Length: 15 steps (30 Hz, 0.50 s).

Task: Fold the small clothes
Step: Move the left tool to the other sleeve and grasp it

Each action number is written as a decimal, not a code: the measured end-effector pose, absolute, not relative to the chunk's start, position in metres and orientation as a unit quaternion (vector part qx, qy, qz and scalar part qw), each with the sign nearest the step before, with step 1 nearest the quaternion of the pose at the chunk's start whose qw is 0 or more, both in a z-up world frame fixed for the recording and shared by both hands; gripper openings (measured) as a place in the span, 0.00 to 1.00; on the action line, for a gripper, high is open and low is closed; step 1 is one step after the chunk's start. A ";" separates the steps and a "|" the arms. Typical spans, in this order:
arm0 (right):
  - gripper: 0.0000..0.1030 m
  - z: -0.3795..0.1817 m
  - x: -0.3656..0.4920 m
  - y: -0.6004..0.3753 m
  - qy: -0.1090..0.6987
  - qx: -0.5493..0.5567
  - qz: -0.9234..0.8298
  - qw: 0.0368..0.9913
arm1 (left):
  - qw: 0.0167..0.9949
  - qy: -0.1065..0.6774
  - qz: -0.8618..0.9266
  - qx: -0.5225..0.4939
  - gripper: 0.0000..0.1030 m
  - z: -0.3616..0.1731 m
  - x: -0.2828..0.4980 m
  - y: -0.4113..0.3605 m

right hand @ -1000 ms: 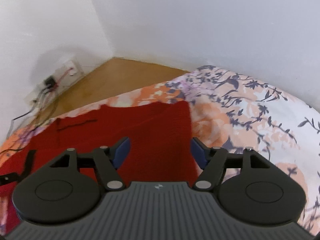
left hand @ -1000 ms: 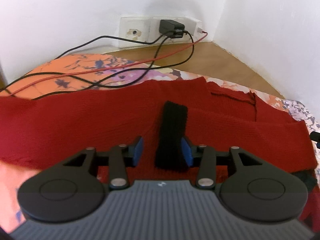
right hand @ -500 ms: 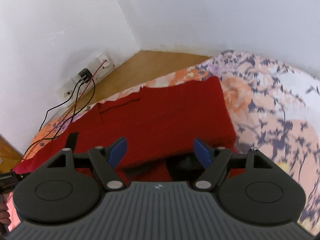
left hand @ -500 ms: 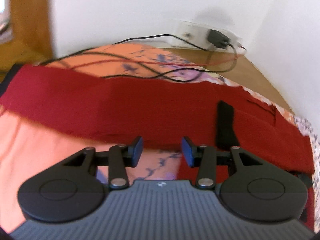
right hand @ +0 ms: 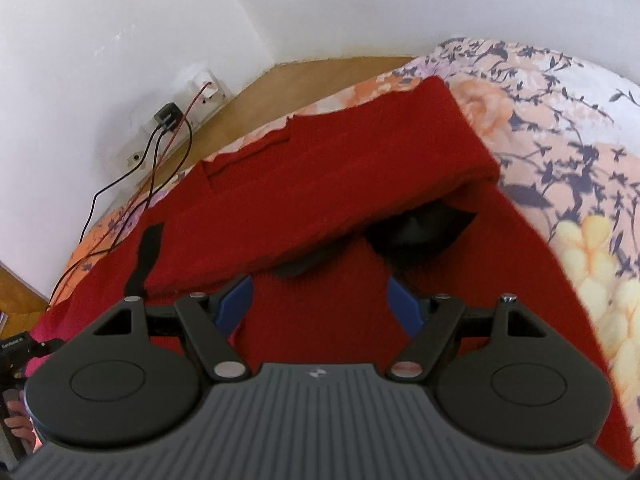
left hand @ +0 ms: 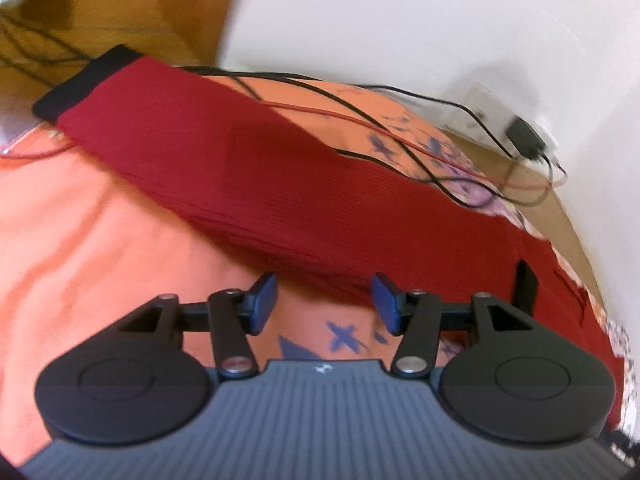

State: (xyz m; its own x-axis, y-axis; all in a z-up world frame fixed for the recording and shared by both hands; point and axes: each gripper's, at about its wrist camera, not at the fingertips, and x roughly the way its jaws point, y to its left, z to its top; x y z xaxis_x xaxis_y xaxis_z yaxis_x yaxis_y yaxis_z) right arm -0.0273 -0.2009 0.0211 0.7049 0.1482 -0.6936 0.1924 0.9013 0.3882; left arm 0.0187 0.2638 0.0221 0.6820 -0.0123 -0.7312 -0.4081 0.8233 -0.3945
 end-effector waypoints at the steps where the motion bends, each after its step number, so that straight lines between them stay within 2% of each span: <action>1: 0.78 0.020 -0.028 -0.198 0.384 0.220 -0.014 0.897 | 0.874 0.377 0.113 -0.285 0.53 0.020 0.019 0.268; 10: 0.78 0.021 -0.034 -0.184 0.381 0.211 -0.024 0.900 | 0.870 0.335 0.119 -0.342 0.53 0.013 0.022 0.296; 15: 0.78 0.020 -0.036 -0.180 0.382 0.207 -0.026 0.900 | 0.879 0.313 0.118 -0.341 0.53 0.010 0.028 0.301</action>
